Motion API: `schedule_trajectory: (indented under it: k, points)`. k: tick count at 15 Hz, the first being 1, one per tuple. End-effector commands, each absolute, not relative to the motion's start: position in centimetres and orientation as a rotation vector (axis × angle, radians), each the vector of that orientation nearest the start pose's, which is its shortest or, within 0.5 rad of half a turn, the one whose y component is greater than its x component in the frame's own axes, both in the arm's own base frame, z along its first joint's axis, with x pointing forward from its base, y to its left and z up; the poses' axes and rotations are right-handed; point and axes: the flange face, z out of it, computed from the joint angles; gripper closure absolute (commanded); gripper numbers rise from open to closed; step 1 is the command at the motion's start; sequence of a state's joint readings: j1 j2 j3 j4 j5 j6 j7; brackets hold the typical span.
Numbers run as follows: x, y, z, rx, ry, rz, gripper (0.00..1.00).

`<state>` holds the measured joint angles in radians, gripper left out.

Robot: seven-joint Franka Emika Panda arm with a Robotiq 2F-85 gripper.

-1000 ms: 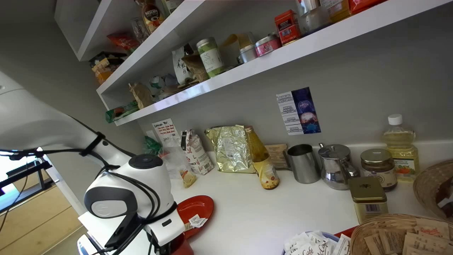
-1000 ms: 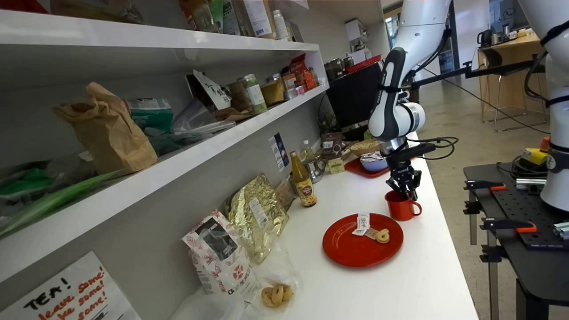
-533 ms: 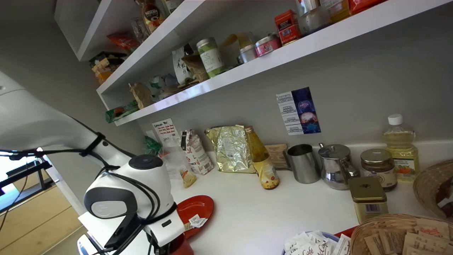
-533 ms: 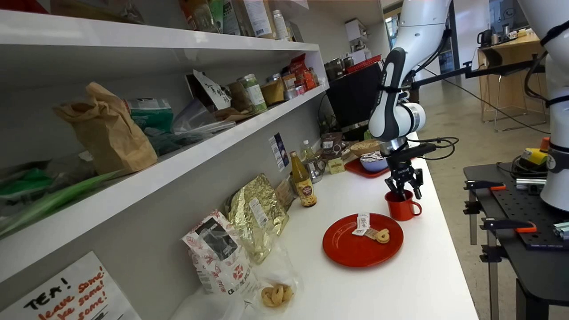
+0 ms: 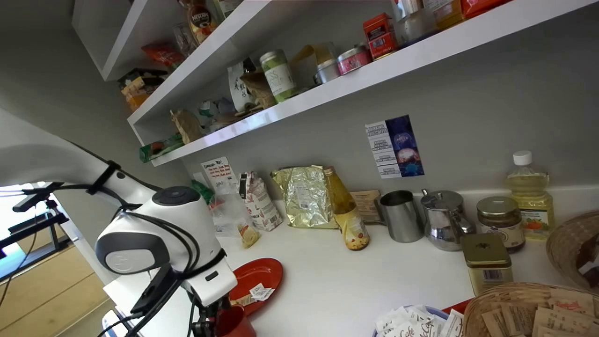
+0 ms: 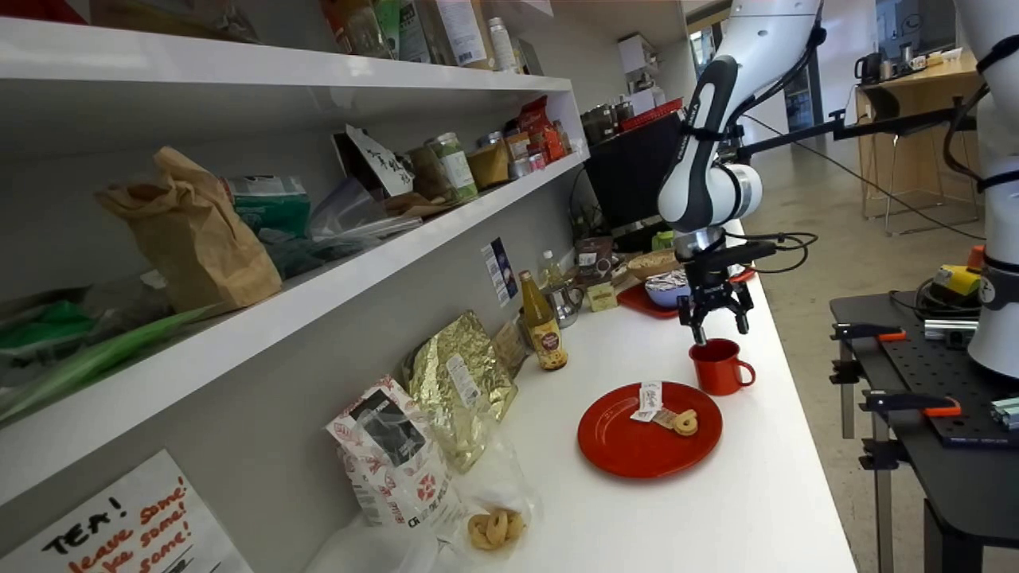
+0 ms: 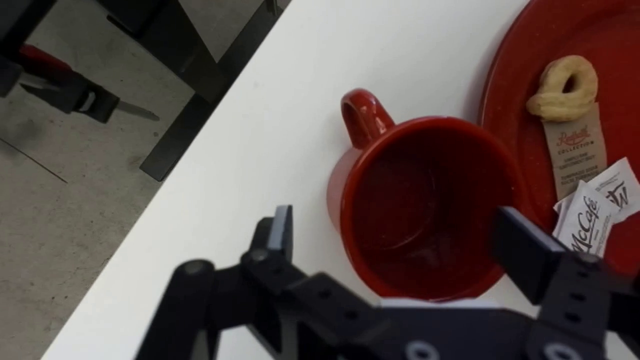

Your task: Put the cup on the table

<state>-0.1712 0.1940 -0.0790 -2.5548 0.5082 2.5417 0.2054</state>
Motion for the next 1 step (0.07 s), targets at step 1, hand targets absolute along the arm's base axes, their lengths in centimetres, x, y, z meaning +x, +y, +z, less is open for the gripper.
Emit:
schedule_trajectory:
  k: [1]
  points:
    - [41.17,-11.31,18.17,-2.606,1.269,0.282,0.02]
